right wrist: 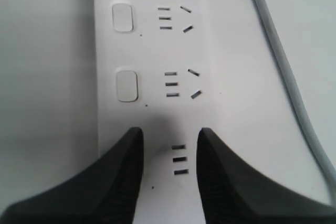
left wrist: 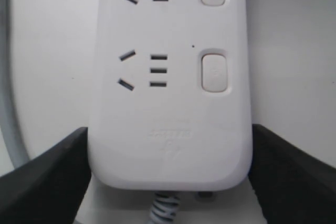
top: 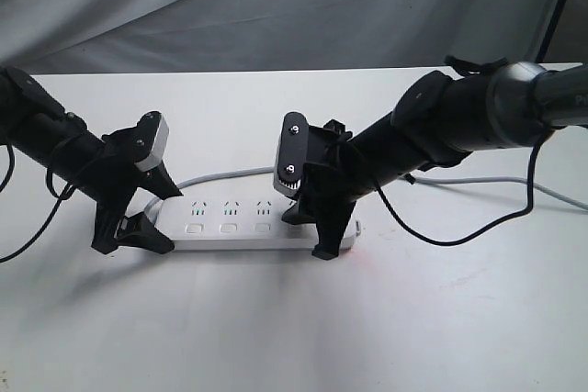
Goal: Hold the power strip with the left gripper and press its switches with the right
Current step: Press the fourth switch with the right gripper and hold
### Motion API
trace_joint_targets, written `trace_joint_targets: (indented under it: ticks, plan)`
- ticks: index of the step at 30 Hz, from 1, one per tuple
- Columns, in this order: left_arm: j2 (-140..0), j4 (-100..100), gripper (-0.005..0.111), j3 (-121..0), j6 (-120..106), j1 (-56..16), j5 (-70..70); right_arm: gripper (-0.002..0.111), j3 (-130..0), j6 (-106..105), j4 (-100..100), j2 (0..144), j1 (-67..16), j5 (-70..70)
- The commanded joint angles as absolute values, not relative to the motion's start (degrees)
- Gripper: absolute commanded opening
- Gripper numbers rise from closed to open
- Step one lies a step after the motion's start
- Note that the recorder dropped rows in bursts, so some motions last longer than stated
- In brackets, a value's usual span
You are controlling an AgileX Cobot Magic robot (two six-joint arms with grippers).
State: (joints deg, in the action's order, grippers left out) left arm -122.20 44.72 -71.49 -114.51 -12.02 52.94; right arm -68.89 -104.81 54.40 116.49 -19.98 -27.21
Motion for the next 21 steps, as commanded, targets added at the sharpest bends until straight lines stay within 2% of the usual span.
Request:
trace_joint_targets:
  ticks: [1,21]
  plan:
    - [-122.08,44.31,0.071,-71.59,-114.15,-12.26,52.30,0.033,-67.08,-106.22,54.42,116.39,-19.98,-26.09]
    - [-122.08,44.31,0.071,-71.59,-114.15,-12.26,52.30,0.033,-66.50,-106.65,53.92,119.28,-19.98,-26.20]
